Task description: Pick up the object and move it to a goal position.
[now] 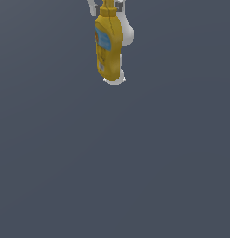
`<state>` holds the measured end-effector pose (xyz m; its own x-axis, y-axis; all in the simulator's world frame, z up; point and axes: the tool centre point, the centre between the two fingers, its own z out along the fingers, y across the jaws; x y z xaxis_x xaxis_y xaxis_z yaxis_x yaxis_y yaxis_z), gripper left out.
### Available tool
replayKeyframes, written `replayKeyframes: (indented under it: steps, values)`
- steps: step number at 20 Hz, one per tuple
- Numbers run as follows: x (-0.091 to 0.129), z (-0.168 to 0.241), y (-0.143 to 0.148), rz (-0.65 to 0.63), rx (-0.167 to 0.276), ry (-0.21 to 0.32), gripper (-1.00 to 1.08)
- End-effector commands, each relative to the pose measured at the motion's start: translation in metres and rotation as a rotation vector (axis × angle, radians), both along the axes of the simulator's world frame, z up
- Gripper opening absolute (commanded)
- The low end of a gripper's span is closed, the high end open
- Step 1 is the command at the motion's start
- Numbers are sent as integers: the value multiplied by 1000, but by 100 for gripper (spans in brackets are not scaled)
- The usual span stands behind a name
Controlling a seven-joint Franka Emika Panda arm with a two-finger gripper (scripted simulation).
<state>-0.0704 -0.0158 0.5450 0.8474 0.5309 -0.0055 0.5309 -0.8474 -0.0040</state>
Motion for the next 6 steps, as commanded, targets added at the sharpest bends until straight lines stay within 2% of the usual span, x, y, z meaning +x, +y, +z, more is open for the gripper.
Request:
replayKeyframes:
  steps: [1,6]
  values:
    - [-3,11,0,0,0,-7,-100]
    - [-4,15,0,0,0,-7,-100]
